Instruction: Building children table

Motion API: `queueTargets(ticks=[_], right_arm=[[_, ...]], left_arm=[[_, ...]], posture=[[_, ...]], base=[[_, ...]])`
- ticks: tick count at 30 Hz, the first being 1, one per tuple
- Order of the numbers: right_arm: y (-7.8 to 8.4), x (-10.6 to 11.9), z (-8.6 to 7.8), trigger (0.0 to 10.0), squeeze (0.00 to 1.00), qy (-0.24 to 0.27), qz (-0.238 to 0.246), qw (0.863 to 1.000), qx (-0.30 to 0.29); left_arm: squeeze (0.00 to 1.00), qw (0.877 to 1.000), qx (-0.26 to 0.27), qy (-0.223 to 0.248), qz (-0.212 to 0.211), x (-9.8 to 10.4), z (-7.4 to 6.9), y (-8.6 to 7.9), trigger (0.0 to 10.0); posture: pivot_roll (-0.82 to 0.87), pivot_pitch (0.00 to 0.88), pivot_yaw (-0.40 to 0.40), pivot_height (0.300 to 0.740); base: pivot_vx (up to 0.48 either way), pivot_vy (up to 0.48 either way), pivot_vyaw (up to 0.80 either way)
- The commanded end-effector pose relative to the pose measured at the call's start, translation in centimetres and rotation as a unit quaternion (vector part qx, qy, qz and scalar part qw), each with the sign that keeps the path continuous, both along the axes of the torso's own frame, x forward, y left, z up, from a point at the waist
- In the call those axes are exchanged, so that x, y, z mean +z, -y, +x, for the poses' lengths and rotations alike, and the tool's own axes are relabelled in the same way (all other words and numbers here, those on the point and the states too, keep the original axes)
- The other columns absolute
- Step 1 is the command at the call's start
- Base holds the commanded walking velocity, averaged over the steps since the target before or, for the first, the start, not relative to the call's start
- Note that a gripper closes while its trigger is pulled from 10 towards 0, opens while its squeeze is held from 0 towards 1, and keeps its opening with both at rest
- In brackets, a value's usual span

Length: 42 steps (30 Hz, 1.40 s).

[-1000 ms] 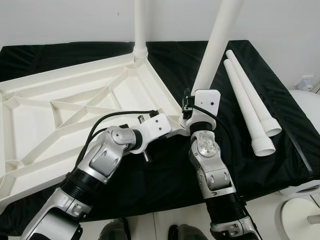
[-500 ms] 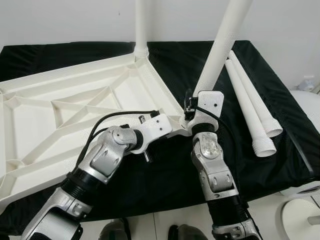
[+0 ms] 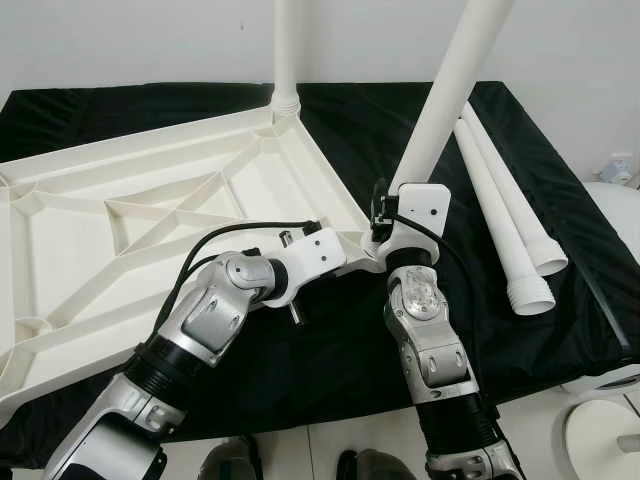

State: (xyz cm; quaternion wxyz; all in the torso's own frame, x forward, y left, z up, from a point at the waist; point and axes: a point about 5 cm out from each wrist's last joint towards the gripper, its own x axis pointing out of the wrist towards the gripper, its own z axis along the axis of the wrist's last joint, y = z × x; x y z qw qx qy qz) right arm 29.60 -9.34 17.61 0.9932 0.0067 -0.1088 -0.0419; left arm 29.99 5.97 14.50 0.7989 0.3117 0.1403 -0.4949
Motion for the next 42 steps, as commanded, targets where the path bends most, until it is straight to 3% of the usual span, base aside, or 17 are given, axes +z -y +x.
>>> queueTargets(ticks=[1,42], right_arm=[[1.6,-4.48,-1.04,10.0,0.0,-0.097,0.0,0.994,-0.052],[1.46,-3.69,-1.16,10.0,0.0,-0.064,-0.01,0.997,-0.043]], left_arm=[[0.0,0.999,0.022,-0.023,0.034,-1.93,-0.14,-0.74,10.0],[0.0,0.999,0.015,-0.02,0.034,-1.88,-0.18,-0.43,10.0]], posture=[[-0.03,0.12,-0.017,0.74],[-0.03,0.107,-0.013,0.74]], base=[[0.0,0.0,0.0],[0.0,0.0,0.0]])
